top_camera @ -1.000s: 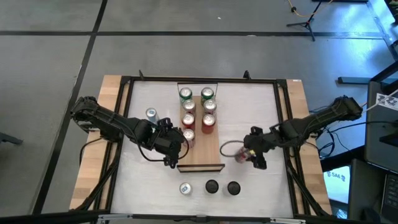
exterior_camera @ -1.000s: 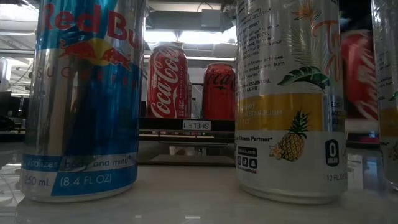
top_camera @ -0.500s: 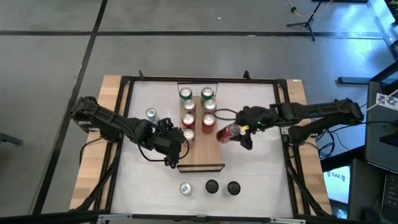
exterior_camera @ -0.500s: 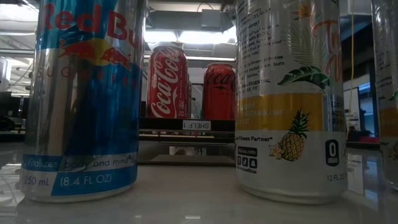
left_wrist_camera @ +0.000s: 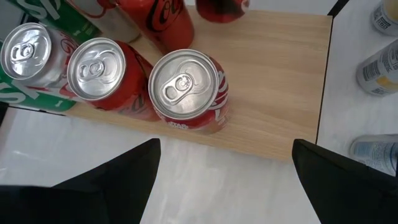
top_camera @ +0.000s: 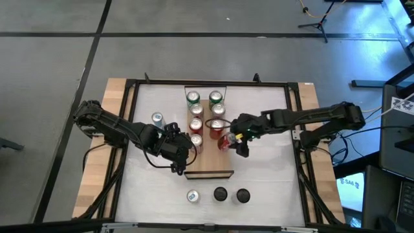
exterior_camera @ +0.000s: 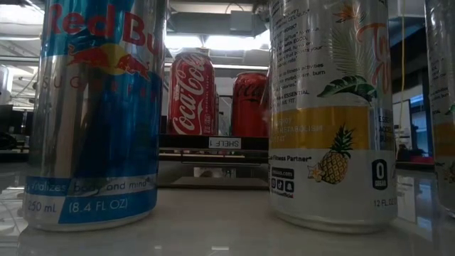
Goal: Place canned beverage on shelf
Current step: Put the white soda can on the shelf aligned with the other white soda can
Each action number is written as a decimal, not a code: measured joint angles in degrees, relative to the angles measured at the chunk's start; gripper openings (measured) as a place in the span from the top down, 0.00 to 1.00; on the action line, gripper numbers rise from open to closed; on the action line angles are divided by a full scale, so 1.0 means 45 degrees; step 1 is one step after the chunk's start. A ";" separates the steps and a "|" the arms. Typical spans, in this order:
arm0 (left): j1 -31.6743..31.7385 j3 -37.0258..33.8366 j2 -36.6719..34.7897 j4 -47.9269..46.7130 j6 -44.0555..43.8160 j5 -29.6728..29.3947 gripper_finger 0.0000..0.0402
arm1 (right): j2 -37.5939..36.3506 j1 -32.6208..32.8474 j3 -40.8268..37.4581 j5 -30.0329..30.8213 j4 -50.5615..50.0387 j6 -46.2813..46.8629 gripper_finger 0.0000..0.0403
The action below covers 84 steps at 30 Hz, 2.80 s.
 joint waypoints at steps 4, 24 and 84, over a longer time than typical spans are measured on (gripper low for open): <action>0.0000 0.0000 0.0000 0.0000 0.0004 0.0000 0.12 | 0.0549 0.0000 0.0005 0.0405 0.0079 0.0002 0.25; 0.0000 0.0000 0.0000 0.0010 0.0004 0.0000 0.12 | 0.1417 0.0001 0.0024 0.0452 0.1333 -0.0012 0.24; -0.0003 0.0000 0.0001 0.0005 -0.0001 0.0005 0.12 | 0.1426 0.0019 0.0000 0.0412 0.1803 -0.0969 0.17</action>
